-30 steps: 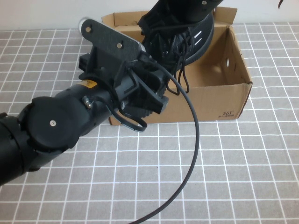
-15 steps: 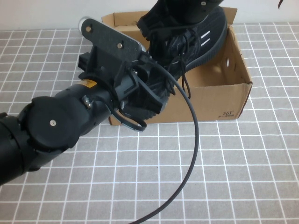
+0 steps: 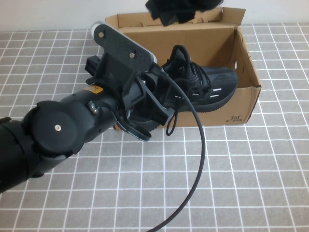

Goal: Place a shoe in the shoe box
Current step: Place the shoe in the shoe box

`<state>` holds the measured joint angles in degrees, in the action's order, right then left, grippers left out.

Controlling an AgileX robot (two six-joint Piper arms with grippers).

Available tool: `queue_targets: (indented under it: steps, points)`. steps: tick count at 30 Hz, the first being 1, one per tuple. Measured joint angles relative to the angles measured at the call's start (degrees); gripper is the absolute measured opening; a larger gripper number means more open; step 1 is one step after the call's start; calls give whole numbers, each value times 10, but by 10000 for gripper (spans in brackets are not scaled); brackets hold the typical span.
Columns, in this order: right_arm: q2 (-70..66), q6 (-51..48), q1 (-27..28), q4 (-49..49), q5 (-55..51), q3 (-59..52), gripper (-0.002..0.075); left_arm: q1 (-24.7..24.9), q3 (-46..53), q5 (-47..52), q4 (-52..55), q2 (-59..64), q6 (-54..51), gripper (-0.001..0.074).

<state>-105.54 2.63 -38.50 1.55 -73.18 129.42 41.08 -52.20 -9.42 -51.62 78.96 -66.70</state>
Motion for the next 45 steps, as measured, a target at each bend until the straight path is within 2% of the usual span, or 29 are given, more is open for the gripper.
queue_targets:
  steps: [8,11,17,20,25,34,45]
  points:
    - [42,0,0,8,0,0,214,-1,-7,14,0,0,-43,37]
    - [68,0,0,27,1,-22,167,-16,-35,60,0,0,-44,37]
    - [135,0,0,61,1,-132,32,-65,-91,137,5,0,-44,36]
    - [163,14,0,82,1,-183,-3,-89,-116,167,9,0,-44,36]
    - [195,31,0,97,1,-253,-13,-112,-154,209,16,13,-58,36]
    - [258,67,0,116,7,-382,-15,-122,-262,291,20,95,-84,36]
    - [400,140,0,137,9,-553,-16,-198,-401,374,30,216,-75,36]
